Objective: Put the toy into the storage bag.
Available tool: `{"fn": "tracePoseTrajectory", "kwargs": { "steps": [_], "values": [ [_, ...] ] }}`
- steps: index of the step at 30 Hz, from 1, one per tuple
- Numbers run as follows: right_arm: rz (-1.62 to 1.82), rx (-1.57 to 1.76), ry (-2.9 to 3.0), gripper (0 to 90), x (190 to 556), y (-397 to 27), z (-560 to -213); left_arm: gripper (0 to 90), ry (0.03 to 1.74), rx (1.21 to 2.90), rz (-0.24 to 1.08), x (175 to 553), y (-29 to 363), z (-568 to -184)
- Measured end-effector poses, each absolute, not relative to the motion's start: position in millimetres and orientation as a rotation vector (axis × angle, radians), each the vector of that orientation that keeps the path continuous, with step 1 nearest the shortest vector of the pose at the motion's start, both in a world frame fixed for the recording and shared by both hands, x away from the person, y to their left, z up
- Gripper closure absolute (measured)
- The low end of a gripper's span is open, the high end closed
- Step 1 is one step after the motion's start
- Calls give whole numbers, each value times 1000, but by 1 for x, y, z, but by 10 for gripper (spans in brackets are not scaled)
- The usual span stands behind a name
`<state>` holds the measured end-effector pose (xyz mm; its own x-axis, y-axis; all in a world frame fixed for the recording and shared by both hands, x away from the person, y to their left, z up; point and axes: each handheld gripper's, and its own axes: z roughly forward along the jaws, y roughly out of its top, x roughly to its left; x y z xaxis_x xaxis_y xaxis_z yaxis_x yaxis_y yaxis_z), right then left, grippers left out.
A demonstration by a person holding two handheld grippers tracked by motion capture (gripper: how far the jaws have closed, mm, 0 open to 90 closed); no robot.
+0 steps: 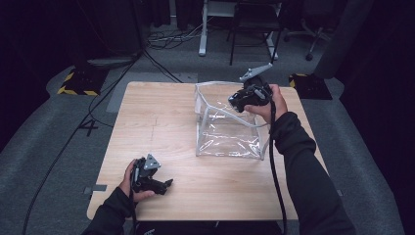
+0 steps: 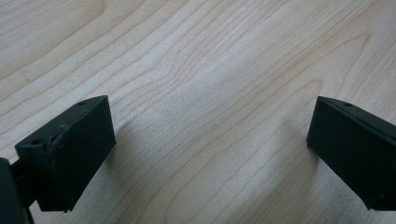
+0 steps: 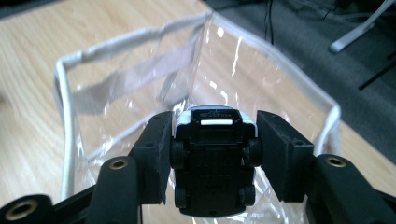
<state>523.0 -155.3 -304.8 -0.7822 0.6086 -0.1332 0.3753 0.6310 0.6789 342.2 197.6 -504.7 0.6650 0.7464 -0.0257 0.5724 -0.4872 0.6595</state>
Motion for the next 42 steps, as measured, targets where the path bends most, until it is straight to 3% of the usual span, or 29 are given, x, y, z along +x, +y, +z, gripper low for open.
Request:
{"fn": "tracePoseTrajectory", "kwargs": {
  "steps": [13, 42],
  "values": [
    [808, 803, 2612, 486, 525, -155, -305, 13, 1017, 2235, 342, 342, 198, -504],
    [732, 748, 2703, 484, 500, -196, -299, 13, 1017, 2235, 341, 342, 198, -504]
  ]
}}
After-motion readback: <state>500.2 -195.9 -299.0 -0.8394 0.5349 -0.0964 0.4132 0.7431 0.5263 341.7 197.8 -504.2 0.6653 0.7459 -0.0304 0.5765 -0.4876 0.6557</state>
